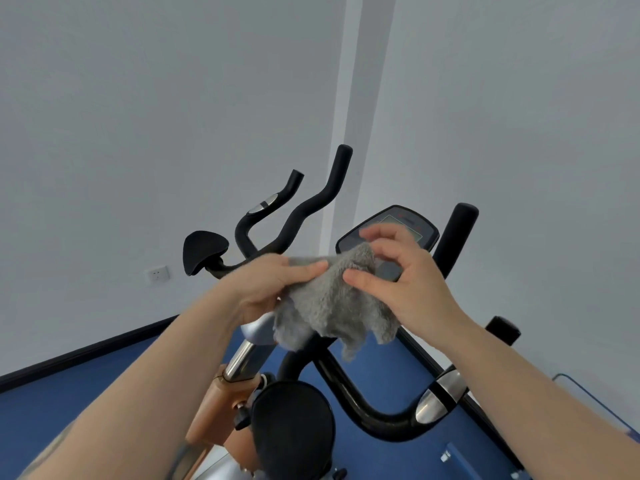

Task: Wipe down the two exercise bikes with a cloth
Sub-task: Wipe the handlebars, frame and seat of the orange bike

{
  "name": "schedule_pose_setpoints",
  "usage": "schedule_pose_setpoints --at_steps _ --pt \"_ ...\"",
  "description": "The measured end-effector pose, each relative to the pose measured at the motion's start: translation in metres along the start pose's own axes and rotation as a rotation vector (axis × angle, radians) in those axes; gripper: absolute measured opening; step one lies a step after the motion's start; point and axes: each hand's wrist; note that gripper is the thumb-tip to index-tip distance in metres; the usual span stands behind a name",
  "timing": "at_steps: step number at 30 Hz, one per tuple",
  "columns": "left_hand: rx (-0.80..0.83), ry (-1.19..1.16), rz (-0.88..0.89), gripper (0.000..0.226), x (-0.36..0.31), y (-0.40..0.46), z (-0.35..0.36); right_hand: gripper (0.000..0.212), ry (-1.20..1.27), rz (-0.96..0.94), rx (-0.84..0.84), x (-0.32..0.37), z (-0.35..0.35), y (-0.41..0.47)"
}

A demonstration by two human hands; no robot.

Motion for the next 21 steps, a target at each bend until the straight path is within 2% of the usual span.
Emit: schedule_pose_setpoints --at_steps 2,4,7,10,13,18,21 --pt "-0.084 0.406 -0.045 0.058 0.013 0.002 -0.002 0.021 -0.022 -0.032 -0.038 0.0 -0.001 0.003" --pt "-0.243 0.589 0.064 0.054 0.026 0.007 -0.005 0.017 -0.011 -0.034 -0.046 -0.004 -0.002 0.006" --pt "-0.389 0.397 0.209 0.034 0.045 0.006 -0.005 0.017 -0.036 -0.036 -0.042 -0.014 0.0 0.014" --pt "-0.489 0.324 0.27 0.024 0.069 0.007 0.004 0.018 -0.207 0.034 0.131 -0.027 0.013 0.03" --pt "-0.473 0.222 0.264 0.026 0.085 0.008 0.015 0.023 -0.415 0.063 0.394 -0.037 0.032 0.044" --pt "-0.455 0.281 0.323 0.013 0.089 0.01 0.025 0.012 -0.449 0.011 0.622 -0.03 0.028 0.051" --pt "-0.492 0.202 0.349 0.009 0.082 0.006 0.019 0.01 -0.333 0.082 0.661 -0.03 0.013 0.054"
Point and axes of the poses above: each hand's wrist, its own y-axis towards the middle knuckle, its own z-axis out of the palm, x = y × z, and after that the axes turned 14 degrees about -y, right-handed
